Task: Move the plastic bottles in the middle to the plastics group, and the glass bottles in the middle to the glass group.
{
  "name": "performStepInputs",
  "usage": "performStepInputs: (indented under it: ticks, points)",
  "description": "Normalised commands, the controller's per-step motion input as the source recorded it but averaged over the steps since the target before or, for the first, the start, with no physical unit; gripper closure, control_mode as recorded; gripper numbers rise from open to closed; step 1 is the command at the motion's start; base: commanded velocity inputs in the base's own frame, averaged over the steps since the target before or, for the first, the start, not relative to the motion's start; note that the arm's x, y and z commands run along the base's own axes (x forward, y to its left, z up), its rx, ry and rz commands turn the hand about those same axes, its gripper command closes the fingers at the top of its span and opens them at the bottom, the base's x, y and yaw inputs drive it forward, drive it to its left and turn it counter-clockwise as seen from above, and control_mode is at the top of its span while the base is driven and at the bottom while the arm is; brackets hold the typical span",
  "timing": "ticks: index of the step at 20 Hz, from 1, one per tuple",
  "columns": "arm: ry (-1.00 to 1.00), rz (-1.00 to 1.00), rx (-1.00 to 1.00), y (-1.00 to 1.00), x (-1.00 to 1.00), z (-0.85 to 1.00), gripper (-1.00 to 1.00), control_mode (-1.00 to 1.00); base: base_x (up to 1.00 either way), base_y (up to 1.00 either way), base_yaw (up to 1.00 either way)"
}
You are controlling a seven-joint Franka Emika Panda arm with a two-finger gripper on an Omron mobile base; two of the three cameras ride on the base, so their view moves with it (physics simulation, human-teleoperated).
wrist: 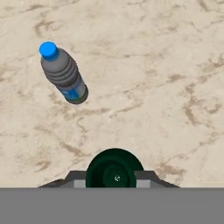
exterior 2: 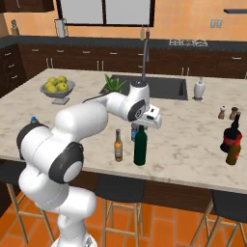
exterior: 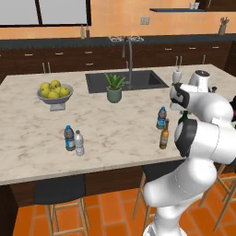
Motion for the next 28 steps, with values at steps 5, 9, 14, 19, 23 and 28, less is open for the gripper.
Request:
performStepInputs:
  ticks: [5, 9, 14, 19, 23, 28]
  points:
    - [-0.03, 0.0, 0.0, -0.01, -0.02, 0.0, 1.0, -1.0, 0.0, 0.0, 0.0]
    - [-0.18, -0.02, 0.0, -0.36, -0.36, 0.29, 1.0, -1.0, 0.0, 0.0, 0.0]
    - [-0.03, -0.15, 0.0, -0.81, -0.25, 0.24, 1.0, -1.0, 0.0, 0.0, 0.0]
    - [0.06, -0.23, 0.0, -0.84, -0.05, 0.24, 1.0, -1.0, 0.0, 0.0, 0.0]
    - [0.04, -0.22, 0.0, -0.81, -0.01, 0.07, 1.0, -1.0, 0.0, 0.0, 0.0]
    - [0.0, -0.13, 0.0, -0.73, 0.0, 0.0, 1.0, -1.0, 0.0, 0.0, 0.0]
